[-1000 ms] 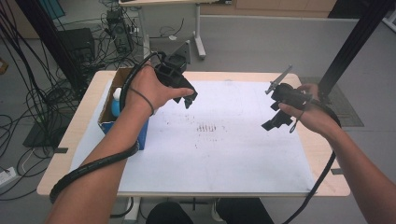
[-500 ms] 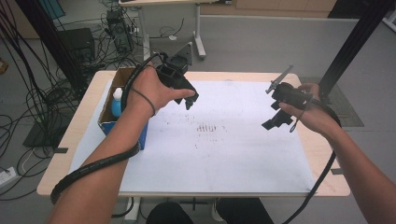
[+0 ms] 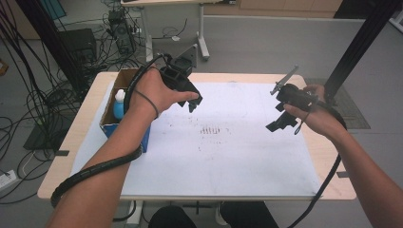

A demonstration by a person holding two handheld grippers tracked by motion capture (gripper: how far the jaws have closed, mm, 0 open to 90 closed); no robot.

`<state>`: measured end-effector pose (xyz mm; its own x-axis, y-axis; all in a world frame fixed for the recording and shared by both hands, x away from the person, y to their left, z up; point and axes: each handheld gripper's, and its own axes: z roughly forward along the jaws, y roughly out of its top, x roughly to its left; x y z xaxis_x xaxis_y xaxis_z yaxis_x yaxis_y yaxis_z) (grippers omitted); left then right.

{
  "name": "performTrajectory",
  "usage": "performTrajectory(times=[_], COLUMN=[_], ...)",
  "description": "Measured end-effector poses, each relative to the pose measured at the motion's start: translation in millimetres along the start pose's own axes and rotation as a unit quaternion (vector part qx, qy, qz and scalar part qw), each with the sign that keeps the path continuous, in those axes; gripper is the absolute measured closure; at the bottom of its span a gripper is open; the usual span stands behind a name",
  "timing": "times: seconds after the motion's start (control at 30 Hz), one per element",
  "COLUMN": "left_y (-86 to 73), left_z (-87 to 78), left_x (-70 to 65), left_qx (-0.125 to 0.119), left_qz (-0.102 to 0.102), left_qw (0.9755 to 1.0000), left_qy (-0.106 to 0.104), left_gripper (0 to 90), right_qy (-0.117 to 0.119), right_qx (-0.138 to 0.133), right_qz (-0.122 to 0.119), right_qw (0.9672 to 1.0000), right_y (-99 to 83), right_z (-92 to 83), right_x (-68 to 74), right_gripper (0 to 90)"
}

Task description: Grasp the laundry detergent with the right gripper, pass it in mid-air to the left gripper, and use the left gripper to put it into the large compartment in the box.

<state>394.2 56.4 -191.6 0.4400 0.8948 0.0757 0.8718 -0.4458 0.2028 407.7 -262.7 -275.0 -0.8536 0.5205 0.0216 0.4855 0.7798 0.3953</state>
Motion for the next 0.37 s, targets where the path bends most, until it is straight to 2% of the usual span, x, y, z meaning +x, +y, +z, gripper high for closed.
performTrajectory(times=[0.2,0.37], left_y=[-2.3,-4.6], left_z=[2.7,2.7], left_x=[-0.7,-0.5], left_qx=[0.008,0.002], left_qz=[0.005,-0.001], left_qw=[1.0,1.0], left_qy=[0.003,0.0], left_gripper=[10.4,10.0], right_qy=[0.0,0.001], right_qx=[0.001,-0.002], right_qz=[-0.001,0.0], right_qw=[1.0,1.0], right_y=[0.1,-1.8], right_z=[0.2,0.5], right_x=[1.3,1.7], right_gripper=[6.1,6.1])
